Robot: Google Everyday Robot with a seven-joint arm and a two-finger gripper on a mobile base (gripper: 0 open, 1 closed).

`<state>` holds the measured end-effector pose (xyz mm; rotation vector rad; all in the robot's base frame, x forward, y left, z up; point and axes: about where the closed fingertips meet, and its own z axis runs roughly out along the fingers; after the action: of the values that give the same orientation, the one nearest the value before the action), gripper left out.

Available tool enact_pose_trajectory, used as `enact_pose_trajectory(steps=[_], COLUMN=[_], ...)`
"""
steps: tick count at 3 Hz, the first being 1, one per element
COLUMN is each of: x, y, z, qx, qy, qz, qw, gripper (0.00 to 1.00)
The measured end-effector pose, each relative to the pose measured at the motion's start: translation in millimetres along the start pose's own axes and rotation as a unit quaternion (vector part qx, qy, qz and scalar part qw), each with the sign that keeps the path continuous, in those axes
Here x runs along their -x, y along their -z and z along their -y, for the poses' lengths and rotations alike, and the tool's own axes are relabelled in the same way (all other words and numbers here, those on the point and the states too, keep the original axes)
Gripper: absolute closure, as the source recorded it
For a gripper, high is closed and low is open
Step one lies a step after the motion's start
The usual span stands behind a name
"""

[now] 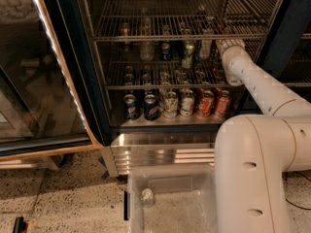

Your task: Pick coke can from middle shelf of fridge

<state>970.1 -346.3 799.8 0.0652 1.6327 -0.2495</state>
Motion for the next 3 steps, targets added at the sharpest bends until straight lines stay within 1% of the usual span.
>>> enact_pose_trajectory(steps=[2,3], x=[-3,-4], y=[19,32], z=[9,8], qx=[-0.006,0.000], qy=[-0.004,-0.008], qz=[-0.001,-0.001], qw=[1.0000,1.0000], gripper=[1.00,1.00])
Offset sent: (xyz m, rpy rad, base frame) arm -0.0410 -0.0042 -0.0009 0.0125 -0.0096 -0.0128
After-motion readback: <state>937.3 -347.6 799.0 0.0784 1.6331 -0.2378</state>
